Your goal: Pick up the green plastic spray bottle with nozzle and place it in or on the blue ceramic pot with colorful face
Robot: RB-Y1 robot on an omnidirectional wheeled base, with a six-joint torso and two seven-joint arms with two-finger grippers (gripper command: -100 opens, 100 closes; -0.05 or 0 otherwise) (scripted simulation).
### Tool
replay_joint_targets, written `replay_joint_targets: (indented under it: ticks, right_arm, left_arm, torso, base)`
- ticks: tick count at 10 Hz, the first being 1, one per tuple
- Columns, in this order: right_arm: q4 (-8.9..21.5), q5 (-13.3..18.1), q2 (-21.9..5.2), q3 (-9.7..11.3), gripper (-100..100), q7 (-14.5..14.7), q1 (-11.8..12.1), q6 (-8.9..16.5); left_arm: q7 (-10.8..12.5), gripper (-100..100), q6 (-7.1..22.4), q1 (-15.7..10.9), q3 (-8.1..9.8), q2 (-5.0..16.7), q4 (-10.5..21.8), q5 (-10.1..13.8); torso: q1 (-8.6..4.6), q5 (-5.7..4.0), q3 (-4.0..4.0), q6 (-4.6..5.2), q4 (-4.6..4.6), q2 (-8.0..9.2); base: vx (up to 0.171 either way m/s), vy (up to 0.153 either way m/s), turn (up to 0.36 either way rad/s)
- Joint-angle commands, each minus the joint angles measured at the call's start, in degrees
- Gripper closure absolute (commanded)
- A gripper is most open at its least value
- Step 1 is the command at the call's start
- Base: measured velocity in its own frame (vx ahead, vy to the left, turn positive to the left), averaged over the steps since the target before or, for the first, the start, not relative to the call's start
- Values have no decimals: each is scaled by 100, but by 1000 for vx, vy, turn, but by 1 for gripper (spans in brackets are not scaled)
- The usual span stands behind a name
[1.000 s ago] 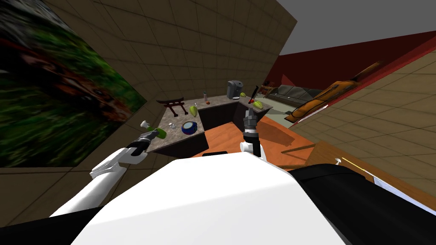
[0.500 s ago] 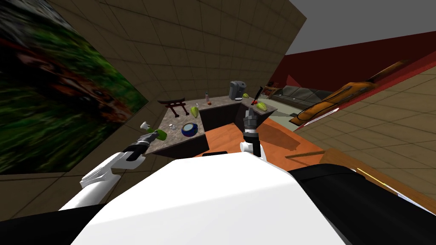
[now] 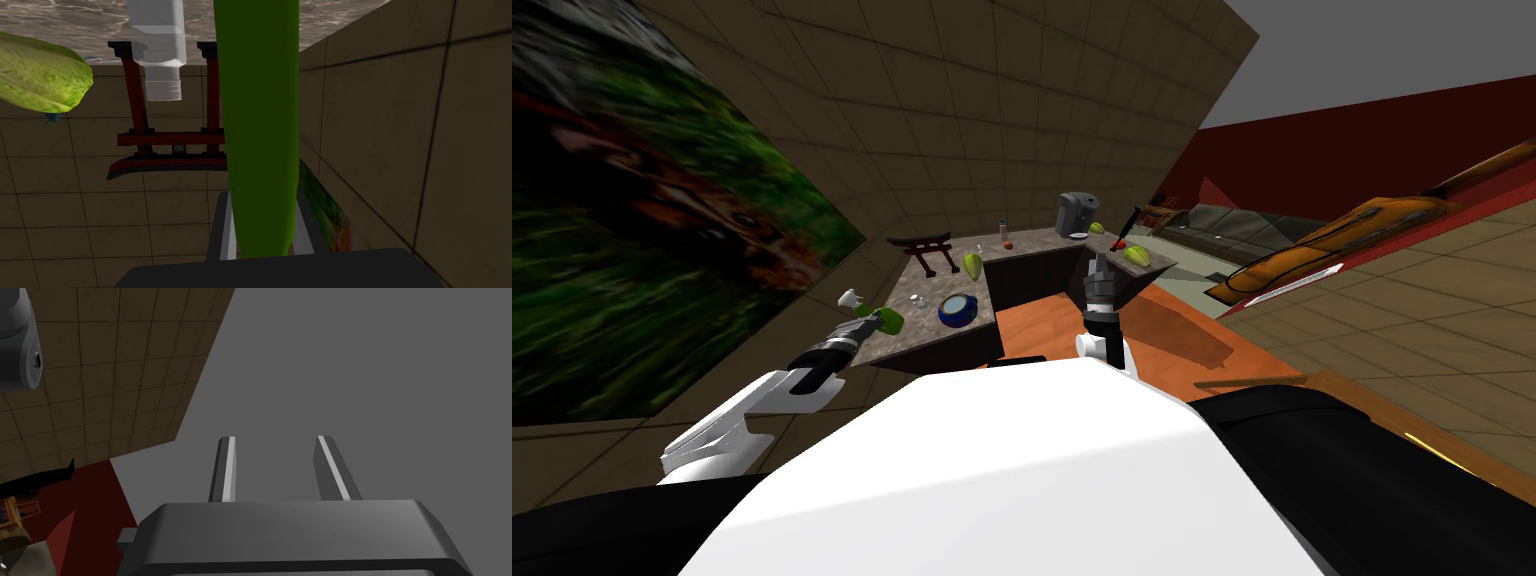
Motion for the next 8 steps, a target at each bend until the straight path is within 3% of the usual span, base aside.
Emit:
replay_joint_targets:
  ticks: [1, 2, 3, 4, 8]
  right_arm:
    - [0, 0, 0, 0, 0, 0, 0, 0]
    - [0, 0, 0, 0, 0, 0, -1, 0]
    - [0, 0, 0, 0, 0, 0, -1, 0]
    - [0, 0, 0, 0, 0, 0, -1, 0]
    - [1, 0, 1, 1, 0, 0, -3, 0]
  left_arm:
    - [-27, 100, 7, 173, 21, -4, -238, 26]
    - [-10, 100, -1, 109, 17, 26, -126, 33]
    - [-9, 0, -2, 117, 18, 29, -141, 36]
    - [71, 100, 27, 236, 23, 202, -250, 115]
    - [299, 100, 142, 566, 74, 700, -579, 347]
  torso:
    - [0, 0, 0, 0, 0, 0]
    - [1, 0, 8, 6, 3, 15]
    - [6, 1, 15, 5, 6, 27]
    - [8, 1, 19, 4, 8, 33]
    - [-24, -6, 52, -2, 20, 89]
  base:
    - [44, -8, 9]
    - [9, -2, -6]
    - [0, 0, 0]
    - [-39, -33, 22]
    - [-88, -63, 38]
